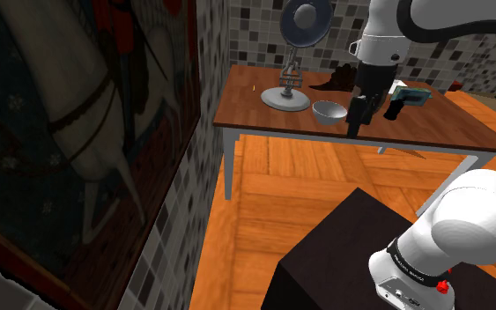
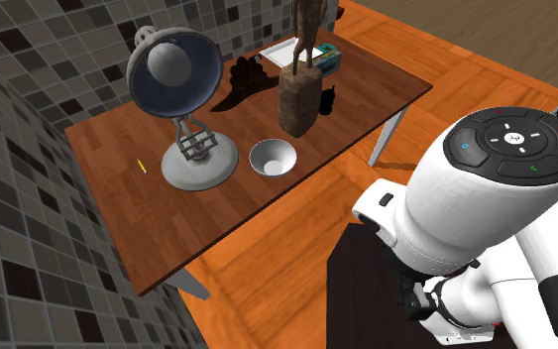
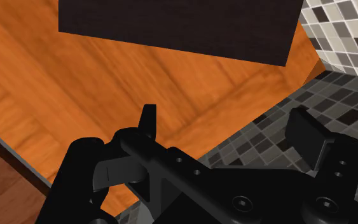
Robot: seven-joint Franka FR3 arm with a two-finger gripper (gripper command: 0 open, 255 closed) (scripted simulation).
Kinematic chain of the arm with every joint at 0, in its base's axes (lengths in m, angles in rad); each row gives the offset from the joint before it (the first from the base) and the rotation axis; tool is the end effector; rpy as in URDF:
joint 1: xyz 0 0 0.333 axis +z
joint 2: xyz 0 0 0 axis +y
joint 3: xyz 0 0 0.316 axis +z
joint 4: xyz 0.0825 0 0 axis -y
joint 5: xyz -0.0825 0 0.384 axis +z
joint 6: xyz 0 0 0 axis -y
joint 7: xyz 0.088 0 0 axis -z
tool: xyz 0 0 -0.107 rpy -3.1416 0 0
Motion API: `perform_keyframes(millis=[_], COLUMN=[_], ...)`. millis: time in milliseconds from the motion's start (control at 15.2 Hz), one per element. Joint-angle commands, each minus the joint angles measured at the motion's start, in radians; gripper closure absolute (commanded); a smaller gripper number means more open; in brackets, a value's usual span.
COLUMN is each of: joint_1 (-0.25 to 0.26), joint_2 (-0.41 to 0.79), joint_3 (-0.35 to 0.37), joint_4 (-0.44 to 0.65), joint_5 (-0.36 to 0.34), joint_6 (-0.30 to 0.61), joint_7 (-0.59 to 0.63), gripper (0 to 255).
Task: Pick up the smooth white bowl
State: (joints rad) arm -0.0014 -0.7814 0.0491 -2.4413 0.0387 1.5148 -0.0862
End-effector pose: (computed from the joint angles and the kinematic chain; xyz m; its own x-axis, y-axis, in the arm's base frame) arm 0.2970 0.0216 0.5445 0.9827 0.1162 -0.1443 0.1150 -0.9932 -0.0164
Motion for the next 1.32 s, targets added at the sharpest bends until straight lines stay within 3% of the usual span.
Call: perform_keyframes(millis=[0, 594, 1254], joint_1=[0.0, -0.075, -0.139], joint_2=[0.0, 0.272, 0.606], joint_3=[0.0, -0.092, -0.181], joint_4=[0.0, 0.085, 0.287], joint_5=[0.0, -0.102, -0.16], joint_6=[0.0, 0.186, 0.325], joint_7=[0.0, -0.077, -0.147], gripper=[0, 0, 0])
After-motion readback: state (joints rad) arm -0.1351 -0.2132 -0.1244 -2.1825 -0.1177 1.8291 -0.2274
